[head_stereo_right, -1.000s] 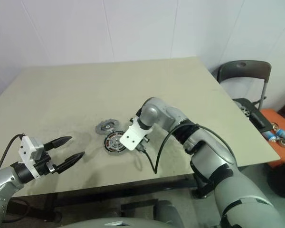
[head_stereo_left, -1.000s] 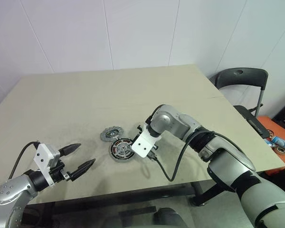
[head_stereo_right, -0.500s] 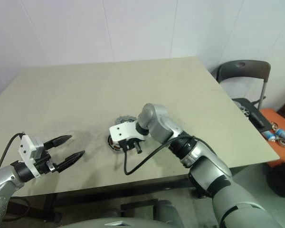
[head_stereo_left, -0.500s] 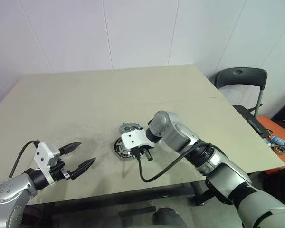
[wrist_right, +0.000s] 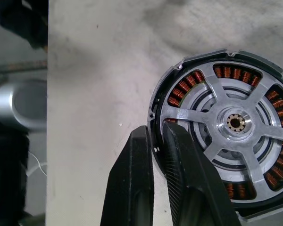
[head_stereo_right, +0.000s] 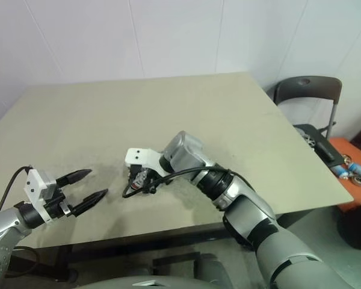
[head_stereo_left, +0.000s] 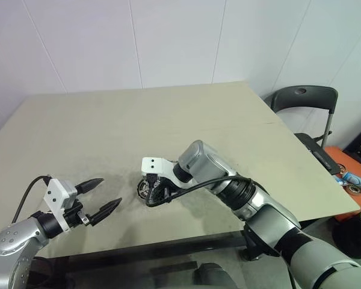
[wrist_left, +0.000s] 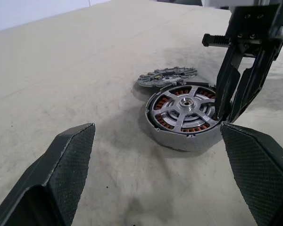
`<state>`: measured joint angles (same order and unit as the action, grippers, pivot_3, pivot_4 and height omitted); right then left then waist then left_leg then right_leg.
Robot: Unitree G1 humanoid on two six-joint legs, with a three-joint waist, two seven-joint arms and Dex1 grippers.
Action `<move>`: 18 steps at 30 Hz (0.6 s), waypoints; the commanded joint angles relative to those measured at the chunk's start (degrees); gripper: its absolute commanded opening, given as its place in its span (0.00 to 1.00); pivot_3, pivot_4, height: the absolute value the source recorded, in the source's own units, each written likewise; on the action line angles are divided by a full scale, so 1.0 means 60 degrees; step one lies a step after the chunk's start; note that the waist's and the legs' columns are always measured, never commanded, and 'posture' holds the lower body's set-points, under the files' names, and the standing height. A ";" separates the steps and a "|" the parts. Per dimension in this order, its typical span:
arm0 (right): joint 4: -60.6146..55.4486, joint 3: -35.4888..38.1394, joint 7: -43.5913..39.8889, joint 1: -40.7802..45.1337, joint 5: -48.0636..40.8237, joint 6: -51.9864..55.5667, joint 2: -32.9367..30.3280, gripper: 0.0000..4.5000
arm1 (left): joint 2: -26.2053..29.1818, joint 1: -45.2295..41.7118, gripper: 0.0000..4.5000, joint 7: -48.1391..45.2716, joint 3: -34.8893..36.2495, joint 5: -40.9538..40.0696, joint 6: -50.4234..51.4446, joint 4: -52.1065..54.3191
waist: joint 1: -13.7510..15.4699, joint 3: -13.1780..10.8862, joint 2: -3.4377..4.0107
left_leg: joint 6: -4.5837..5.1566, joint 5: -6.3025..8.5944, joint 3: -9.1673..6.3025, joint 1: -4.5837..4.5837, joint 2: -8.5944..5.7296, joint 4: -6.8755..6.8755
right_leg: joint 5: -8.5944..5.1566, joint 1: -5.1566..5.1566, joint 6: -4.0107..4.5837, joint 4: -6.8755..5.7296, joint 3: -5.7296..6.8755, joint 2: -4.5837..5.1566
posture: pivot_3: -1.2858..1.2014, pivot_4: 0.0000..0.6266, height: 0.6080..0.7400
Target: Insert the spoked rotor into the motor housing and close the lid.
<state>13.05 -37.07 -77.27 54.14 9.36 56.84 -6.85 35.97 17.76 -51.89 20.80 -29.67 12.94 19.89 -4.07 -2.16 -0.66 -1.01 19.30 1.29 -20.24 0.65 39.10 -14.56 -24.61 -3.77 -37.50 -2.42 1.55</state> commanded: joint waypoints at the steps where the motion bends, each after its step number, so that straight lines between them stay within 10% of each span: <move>1: -0.0456 0.0514 0.0184 0.0301 -0.0766 0.0640 0.0030 0.22 | 0.0027 -0.0041 1.00 0.0021 -0.0033 -0.0008 -0.0110 0.0188 | 0.0008 0.0000 0.0000 | 0.0000 0.0000 0.0000 -0.0001 0.0000 0.0000 | 0.0000 0.0000 0.0000 0.0000 0.0000 0.0000 | 0.52 0.00 1.00; 12: -0.0010 0.3832 0.1964 0.0590 -0.2974 0.3931 -0.0511 1.00 | 0.0041 -0.0107 1.00 -0.0066 -0.0216 0.0035 -0.0166 0.0070 | 0.0021 0.0002 -0.0003 | 0.0000 0.0000 -0.0004 -0.0010 -0.0005 0.0001 | 0.0001 0.0000 -0.0001 0.0008 0.0002 0.0010 | 0.52 0.00 1.00; 18: 0.0500 0.5694 0.3494 0.0188 -0.3534 0.4981 -0.0930 1.00 | 0.0110 -0.0169 1.00 -0.0195 -0.0216 0.0026 -0.0169 -0.0075 | 0.0010 0.0001 -0.0002 | 0.0002 0.0001 -0.0003 -0.0015 -0.0008 -0.0002 | 0.0000 -0.0001 -0.0001 0.0016 0.0001 0.0015 | 0.52 0.00 1.00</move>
<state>16.02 -5.89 -58.51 55.39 -10.25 85.15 -12.15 35.94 17.33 -52.60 19.02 -29.28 12.92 19.13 -4.00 -2.16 -0.67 -1.00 19.31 1.27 -20.34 0.61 39.07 -14.55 -24.63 -3.77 -37.40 -2.42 1.62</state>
